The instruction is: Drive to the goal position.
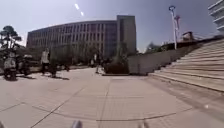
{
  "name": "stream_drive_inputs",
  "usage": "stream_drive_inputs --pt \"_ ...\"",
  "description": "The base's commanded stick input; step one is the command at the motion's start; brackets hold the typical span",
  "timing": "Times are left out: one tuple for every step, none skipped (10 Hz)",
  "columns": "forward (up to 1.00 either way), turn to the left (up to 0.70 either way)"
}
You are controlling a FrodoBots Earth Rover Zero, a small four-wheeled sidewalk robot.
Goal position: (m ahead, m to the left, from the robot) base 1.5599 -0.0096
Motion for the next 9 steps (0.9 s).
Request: stream_drive_inputs --pt "1.0 0.4" --pt "1.0 0.4" --pt "1.0 0.4" --pt "1.0 0.33" --pt "1.0 0.14" --pt "1.0 0.02" --pt "1.0 0.0" --pt "1.0 0.0" --pt "1.0 0.0"
